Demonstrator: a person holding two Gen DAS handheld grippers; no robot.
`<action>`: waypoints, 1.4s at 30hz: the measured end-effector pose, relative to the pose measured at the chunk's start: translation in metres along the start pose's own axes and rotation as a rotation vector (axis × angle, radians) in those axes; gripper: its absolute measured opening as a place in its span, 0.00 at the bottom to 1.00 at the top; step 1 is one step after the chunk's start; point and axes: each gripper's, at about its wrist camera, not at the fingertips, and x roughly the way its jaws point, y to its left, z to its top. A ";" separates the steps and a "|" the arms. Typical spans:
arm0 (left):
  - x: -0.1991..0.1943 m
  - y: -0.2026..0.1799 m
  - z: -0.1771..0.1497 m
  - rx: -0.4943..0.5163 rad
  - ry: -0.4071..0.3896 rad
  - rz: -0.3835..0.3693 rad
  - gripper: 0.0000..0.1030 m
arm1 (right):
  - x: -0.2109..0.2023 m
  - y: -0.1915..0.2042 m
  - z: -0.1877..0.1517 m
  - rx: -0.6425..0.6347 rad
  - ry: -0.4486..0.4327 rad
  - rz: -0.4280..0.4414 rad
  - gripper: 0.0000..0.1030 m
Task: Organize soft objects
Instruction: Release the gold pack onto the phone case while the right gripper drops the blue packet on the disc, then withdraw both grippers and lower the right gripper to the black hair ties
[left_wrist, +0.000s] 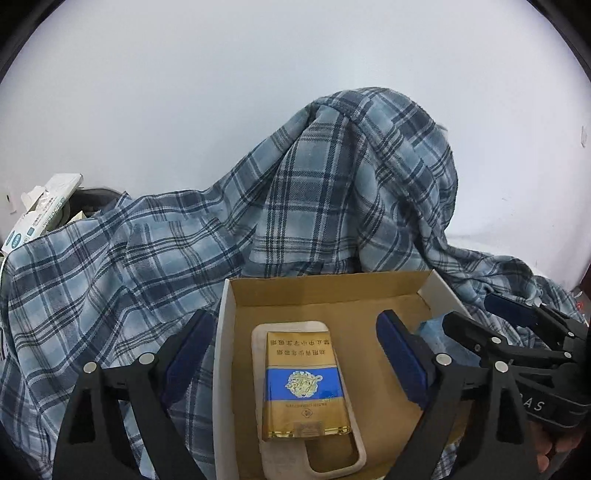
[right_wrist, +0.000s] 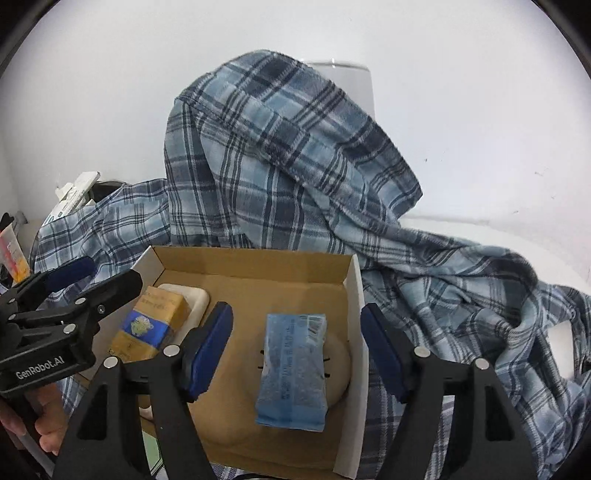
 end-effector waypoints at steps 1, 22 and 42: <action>0.000 -0.001 0.000 0.004 0.001 -0.001 0.89 | -0.001 0.000 0.000 -0.003 -0.006 -0.003 0.69; -0.098 -0.018 0.031 0.064 -0.227 -0.024 0.89 | -0.051 0.000 0.024 0.018 -0.133 -0.009 0.69; -0.175 -0.017 -0.044 0.069 -0.365 -0.045 1.00 | -0.171 0.016 -0.029 -0.032 -0.302 -0.056 0.69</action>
